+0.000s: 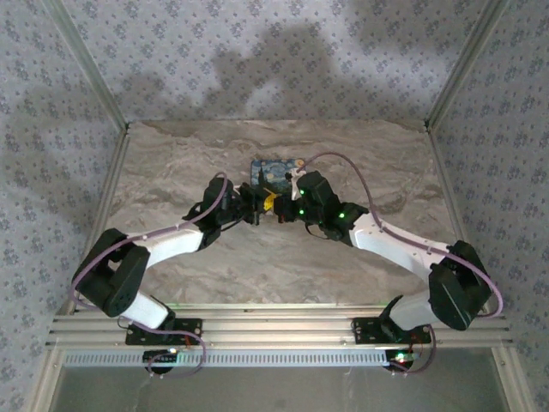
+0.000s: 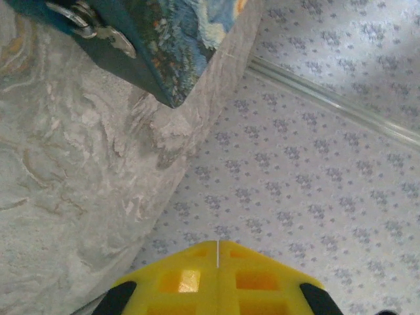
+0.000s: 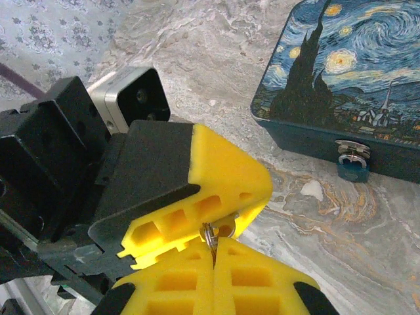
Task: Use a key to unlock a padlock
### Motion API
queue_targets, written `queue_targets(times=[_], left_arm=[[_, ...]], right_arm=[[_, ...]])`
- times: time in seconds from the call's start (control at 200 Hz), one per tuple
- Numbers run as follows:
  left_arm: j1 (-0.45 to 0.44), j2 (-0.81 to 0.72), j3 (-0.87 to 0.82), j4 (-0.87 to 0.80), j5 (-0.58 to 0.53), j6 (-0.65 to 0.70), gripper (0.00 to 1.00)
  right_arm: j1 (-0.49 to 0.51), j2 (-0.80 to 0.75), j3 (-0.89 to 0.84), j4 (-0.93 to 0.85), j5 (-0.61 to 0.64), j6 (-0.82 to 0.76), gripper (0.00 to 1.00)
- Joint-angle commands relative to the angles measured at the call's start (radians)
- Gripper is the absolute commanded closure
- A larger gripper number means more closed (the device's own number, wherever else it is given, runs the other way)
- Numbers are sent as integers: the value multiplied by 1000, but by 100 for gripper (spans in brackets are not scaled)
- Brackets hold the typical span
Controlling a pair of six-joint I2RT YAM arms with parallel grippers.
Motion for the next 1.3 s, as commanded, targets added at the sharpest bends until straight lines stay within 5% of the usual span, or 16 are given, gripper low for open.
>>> queue_targets(times=[0.0, 0.15, 0.285, 0.345, 0.47, 0.734, 0.989, 1.294], left_arm=[[8, -28, 51, -21, 39, 99, 100], [19, -115, 100, -227, -12, 349, 100], [27, -178, 182, -420, -64, 679, 100], [29, -197, 215, -494, -89, 781, 100], [38, -224, 249, -523, -83, 958, 100], [90, -268, 280, -397, 190, 1282, 100], [97, -232, 394, -421, 467, 1403, 100], [95, -227, 374, -240, 576, 1237, 100]], right_arm=[[10, -19, 0, -43, -7, 9, 100], [12, -45, 10, -78, -4, -7, 100], [13, -92, 7, -118, -6, -41, 60], [12, -114, 10, -149, -6, -55, 52], [8, -186, 5, -200, -14, -87, 49], [-61, -345, -15, -149, -261, -105, 57], [-114, -366, -26, 2, -425, -53, 62], [-107, -316, -52, 234, -526, 54, 64]])
